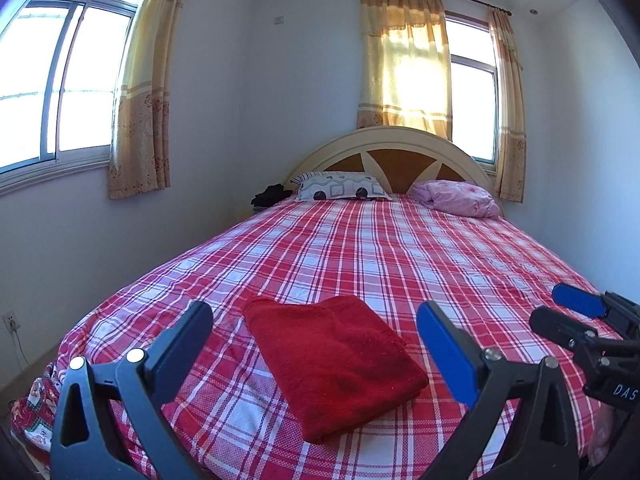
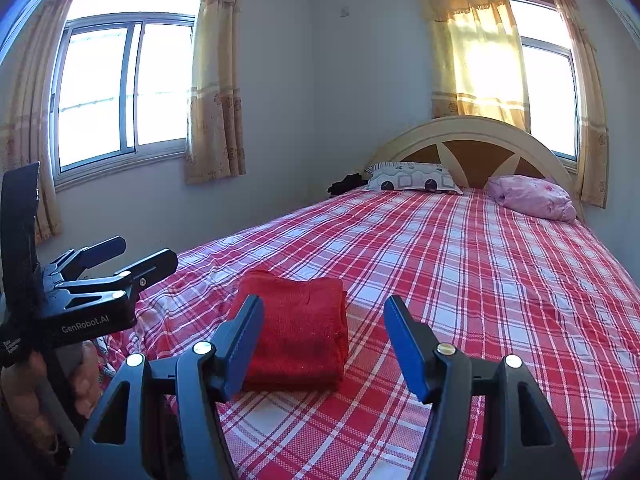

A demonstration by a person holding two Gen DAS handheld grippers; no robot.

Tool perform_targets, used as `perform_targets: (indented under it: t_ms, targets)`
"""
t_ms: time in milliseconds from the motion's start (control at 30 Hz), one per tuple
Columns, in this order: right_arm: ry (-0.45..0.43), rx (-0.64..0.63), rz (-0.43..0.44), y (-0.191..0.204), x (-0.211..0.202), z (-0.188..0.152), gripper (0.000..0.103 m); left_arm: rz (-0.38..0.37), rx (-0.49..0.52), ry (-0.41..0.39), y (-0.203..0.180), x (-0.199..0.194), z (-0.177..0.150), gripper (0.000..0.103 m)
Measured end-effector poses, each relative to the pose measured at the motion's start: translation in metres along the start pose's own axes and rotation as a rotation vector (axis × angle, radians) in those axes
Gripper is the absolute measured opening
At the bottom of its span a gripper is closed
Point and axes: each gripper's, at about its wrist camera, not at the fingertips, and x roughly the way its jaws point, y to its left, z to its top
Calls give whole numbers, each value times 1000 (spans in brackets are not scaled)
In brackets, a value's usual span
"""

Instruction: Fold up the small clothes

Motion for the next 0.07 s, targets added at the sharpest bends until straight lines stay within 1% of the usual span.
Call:
perform_targets:
  t_ms: [67]
  targets:
    - [-1, -1, -2, 0, -1, 0, 63, -7, 2, -1, -1, 0, 0, 103]
